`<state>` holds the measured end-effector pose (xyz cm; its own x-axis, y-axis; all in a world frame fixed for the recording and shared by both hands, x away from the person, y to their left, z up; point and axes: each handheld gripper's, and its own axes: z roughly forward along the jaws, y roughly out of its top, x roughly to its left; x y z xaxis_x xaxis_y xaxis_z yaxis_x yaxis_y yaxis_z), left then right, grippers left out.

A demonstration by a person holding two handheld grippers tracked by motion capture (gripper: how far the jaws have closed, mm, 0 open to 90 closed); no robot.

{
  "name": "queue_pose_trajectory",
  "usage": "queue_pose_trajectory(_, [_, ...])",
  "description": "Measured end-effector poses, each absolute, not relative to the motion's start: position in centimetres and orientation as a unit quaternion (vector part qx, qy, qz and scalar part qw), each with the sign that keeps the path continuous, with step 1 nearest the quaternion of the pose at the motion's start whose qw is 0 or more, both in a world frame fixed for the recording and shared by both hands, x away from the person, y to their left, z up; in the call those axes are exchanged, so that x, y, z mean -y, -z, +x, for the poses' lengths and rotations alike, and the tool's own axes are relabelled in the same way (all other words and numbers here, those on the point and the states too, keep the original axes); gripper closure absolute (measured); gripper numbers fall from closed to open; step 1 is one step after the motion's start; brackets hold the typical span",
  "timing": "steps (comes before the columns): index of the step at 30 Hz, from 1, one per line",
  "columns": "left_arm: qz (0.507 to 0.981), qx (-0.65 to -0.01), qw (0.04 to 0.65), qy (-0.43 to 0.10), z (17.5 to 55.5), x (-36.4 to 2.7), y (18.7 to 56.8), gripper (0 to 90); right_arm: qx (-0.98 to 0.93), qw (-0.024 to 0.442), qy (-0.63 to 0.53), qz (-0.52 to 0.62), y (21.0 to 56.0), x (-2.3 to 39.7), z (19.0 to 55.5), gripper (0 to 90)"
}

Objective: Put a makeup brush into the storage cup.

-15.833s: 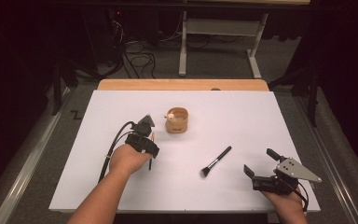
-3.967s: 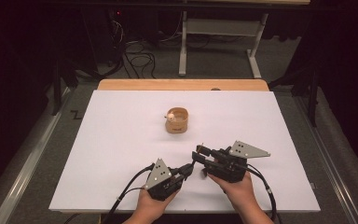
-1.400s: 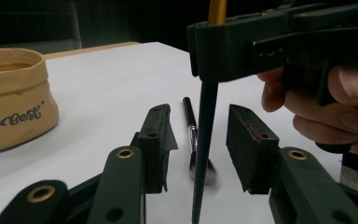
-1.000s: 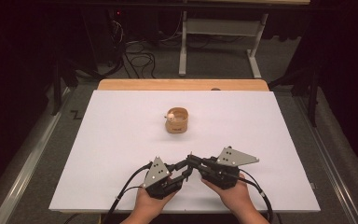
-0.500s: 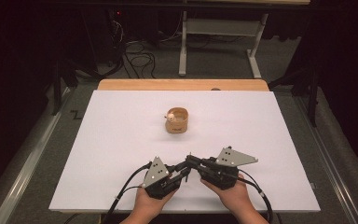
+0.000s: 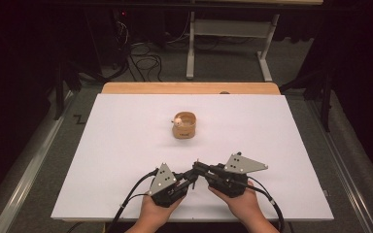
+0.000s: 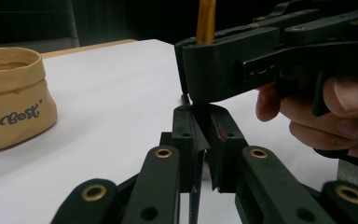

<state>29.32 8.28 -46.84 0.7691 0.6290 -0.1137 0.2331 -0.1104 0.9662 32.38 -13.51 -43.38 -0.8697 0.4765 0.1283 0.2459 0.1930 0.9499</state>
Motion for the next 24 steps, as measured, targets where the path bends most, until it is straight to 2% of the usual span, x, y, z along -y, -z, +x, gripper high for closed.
queue_pose_trajectory(9, [0.726,-0.296,0.598,-0.167,29.33,-8.33,46.83,82.7,-0.765,0.097,-0.591,0.236,43.39,13.52,32.39,83.5])
queue_pose_trajectory(24, [0.724,-0.302,0.596,-0.170,29.49,-8.55,46.88,82.8,-0.762,0.091,-0.596,0.237,43.23,13.72,32.50,73.6])
